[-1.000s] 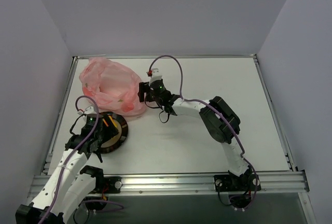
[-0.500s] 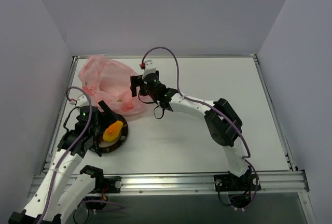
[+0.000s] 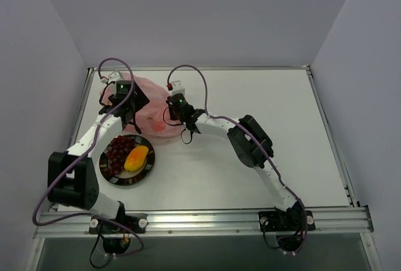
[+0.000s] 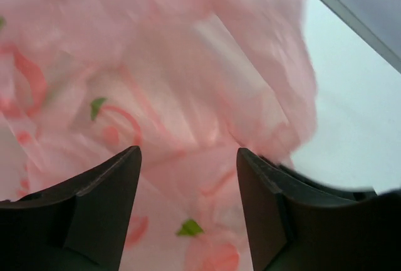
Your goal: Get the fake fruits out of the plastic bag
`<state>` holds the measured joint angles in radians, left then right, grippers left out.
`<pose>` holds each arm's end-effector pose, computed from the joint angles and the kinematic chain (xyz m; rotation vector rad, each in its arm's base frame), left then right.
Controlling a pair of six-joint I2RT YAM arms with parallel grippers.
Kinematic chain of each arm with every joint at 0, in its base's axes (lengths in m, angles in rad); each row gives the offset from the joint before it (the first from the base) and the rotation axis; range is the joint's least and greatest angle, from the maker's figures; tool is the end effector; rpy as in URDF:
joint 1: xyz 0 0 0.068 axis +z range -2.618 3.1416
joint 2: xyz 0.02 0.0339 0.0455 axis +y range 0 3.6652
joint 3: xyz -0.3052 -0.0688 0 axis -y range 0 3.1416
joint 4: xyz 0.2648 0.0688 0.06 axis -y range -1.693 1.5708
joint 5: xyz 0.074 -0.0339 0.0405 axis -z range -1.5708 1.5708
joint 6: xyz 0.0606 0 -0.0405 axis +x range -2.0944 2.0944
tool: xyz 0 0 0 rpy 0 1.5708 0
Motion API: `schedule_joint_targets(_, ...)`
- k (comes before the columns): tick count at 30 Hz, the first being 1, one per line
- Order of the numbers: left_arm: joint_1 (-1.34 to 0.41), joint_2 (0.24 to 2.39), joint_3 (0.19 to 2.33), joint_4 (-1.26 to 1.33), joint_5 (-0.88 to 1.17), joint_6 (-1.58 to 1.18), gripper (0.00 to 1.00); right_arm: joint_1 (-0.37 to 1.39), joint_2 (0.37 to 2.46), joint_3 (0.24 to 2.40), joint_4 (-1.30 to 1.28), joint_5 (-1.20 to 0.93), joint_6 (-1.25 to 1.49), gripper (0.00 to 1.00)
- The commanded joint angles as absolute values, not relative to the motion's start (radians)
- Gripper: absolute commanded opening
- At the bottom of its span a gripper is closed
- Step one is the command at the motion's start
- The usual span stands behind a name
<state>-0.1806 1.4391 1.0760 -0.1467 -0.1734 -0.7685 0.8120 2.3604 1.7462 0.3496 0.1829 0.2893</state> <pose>0.3614 -0.0554 0.3129 -0.7089 1.9734 -0.3994 0.4323 0.4399 0.1899 -0.3563 1.8396 0.6022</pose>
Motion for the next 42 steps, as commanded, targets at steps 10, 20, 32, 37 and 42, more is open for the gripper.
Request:
schedule_joint_targets(10,-0.005,1.589,1.005,-0.066,-0.192,-0.764,0.40,0.819,2.048,1.307,0.808,0.264,0.233,0.00)
schedule_joint_targets(20,-0.006,1.522,0.945,0.100,-0.132,-0.762,0.27,0.857,2.032,1.104,1.037,0.239,0.202,0.00)
schedule_joint_targets(32,-0.270,1.410,1.051,-0.124,-0.295,-0.703,0.32,0.835,2.046,1.154,0.963,0.216,0.213,0.01)
schedule_joint_targets(37,-0.264,1.592,1.216,-0.146,-0.322,-0.660,0.34,0.828,2.045,1.154,0.960,0.193,0.232,0.01)
schedule_joint_targets(42,-0.223,1.762,1.333,-0.166,-0.373,-0.647,0.58,0.828,2.036,1.157,0.953,0.178,0.235,0.01)
